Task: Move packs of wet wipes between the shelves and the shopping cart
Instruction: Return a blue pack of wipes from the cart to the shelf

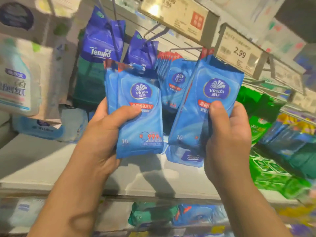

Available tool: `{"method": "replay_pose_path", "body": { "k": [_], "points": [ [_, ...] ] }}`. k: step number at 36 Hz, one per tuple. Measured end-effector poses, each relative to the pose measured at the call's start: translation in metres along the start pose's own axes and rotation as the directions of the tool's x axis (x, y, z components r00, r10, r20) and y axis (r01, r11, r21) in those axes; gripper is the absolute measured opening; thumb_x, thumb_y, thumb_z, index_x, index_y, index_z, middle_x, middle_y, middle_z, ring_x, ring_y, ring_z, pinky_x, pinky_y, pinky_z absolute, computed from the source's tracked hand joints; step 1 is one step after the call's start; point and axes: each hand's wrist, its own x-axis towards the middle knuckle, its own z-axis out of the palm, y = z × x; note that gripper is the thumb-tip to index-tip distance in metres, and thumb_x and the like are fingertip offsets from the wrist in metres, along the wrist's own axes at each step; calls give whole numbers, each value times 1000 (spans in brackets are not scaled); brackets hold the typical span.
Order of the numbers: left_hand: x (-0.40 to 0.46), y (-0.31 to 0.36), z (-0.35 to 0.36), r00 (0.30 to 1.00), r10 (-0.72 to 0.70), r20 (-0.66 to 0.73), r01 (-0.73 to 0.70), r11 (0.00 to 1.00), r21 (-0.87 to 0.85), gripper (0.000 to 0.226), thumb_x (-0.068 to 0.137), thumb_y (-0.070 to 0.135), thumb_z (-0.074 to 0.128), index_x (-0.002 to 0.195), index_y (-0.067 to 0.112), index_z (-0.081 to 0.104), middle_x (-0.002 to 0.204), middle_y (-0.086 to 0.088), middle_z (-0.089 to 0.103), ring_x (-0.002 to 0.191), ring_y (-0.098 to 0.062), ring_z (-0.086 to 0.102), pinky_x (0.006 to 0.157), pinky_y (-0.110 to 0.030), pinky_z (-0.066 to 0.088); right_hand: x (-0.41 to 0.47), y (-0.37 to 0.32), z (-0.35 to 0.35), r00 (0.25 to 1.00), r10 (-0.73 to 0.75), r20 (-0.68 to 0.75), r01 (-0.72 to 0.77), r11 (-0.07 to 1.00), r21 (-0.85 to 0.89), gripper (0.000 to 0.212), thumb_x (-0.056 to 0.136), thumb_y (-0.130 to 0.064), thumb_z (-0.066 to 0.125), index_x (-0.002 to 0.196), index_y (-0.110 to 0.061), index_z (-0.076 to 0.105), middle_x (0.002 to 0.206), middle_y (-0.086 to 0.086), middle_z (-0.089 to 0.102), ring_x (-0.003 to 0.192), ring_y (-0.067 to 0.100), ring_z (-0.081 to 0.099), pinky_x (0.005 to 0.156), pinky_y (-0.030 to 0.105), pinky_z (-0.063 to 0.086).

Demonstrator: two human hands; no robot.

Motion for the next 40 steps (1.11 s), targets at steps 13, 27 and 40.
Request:
{"method": "replay_pose_path", "body": {
  "k": [13,27,40],
  "points": [
    [9,-7,0,999,-25,32,24,999,36,61,69,9,70,128,16,62,110,-11,77,86,-27,76,63,-40,61,20,14,-1,983,178,46,-182,980,85,13,103,-21,55,110,-13,61,102,14,74,85,30,72,71,53,60],
    [14,-12,-2,997,12,78,-21,993,115,63,71,6,69,133,14,61,115,-12,76,94,-30,75,70,-41,61,28,54,3,939,338,64,-335,941,-45,35,103,-37,48,97,-6,61,69,10,67,44,22,50,43,29,38],
    [9,-9,1,999,15,48,-20,994,105,61,70,7,72,129,15,61,113,-13,76,92,-31,76,69,-43,62,71,74,30,837,544,59,-547,831,103,63,91,-49,68,130,-1,52,123,19,66,55,20,63,60,33,53]
  ]
}}
